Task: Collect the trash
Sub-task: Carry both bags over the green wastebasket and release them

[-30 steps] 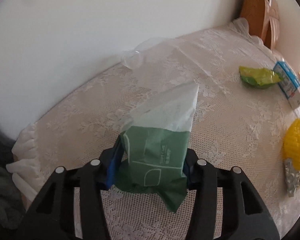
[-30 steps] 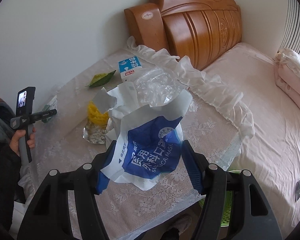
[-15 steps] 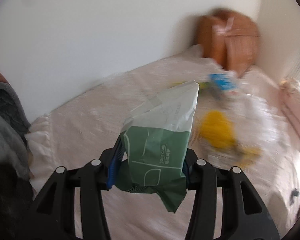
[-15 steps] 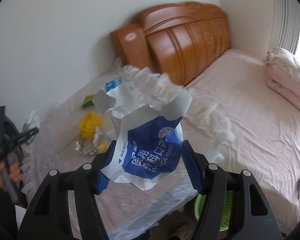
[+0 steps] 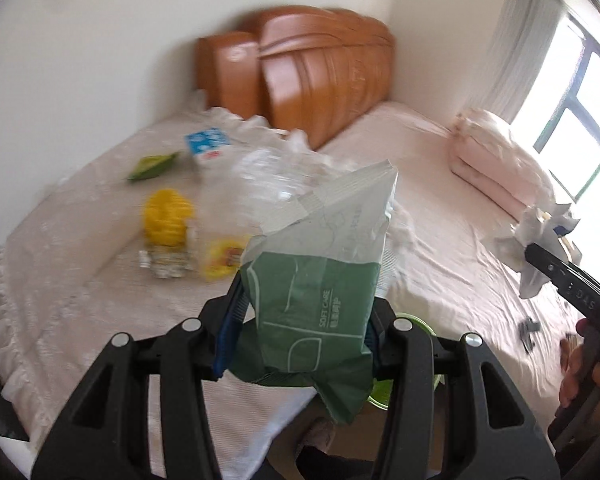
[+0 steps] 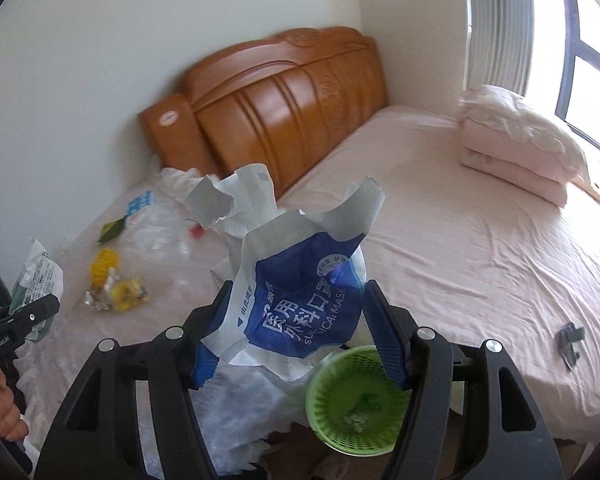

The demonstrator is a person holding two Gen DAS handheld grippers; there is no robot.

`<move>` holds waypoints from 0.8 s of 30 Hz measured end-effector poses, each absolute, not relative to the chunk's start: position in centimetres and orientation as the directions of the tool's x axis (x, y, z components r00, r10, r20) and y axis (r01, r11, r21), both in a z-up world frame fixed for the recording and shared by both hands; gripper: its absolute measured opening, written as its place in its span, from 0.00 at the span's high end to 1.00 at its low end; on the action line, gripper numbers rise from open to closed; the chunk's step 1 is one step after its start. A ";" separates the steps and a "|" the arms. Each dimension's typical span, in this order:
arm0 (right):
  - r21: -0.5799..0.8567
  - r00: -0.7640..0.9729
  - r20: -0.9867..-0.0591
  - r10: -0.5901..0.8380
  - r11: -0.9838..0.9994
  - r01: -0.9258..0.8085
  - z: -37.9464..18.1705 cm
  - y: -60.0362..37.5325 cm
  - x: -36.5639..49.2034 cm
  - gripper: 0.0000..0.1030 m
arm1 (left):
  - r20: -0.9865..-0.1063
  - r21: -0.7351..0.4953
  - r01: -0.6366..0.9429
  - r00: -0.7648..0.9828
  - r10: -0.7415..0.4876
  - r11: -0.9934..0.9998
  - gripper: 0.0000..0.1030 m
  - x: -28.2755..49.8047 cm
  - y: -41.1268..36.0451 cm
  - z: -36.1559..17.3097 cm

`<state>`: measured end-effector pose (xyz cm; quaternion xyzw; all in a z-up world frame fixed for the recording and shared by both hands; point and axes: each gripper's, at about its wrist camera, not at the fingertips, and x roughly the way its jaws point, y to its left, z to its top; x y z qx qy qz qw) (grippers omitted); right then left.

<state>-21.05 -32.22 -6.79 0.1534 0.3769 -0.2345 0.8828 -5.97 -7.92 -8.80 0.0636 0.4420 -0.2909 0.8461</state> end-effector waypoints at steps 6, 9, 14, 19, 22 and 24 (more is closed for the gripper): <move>0.093 0.591 -0.744 -0.311 0.828 0.553 -7.3 -34.3 -23.9 0.37 | -0.780 -0.132 0.599 0.429 -0.456 0.790 0.54 -8.9 -11.5 -8.5; 0.096 0.593 -0.742 -0.314 0.824 0.558 -7.3 -34.9 -24.6 0.37 | -0.782 -0.124 0.609 0.427 -0.455 0.784 0.54 -9.6 -12.2 -8.6; 0.088 0.577 -0.752 -0.318 0.820 0.566 -8.1 -35.6 -25.8 0.37 | -0.789 -0.117 0.622 0.416 -0.453 0.774 0.54 -10.6 -13.0 -8.7; 0.057 0.470 -0.831 -0.297 0.796 0.603 -13.6 -37.0 -26.2 0.37 | -0.793 -0.110 0.646 0.401 -0.459 0.755 0.54 -11.5 -14.1 -8.8; 0.052 0.408 -0.871 -0.274 0.775 0.630 -17.5 -37.9 -26.4 0.35 | -0.798 -0.101 0.665 0.389 -0.459 0.740 0.54 -12.2 -15.1 -8.9; 0.030 0.357 -0.896 -0.264 0.766 0.642 -20.1 -38.4 -26.6 0.24 | -0.803 -0.096 0.680 0.378 -0.460 0.727 0.54 -12.7 -15.8 -9.1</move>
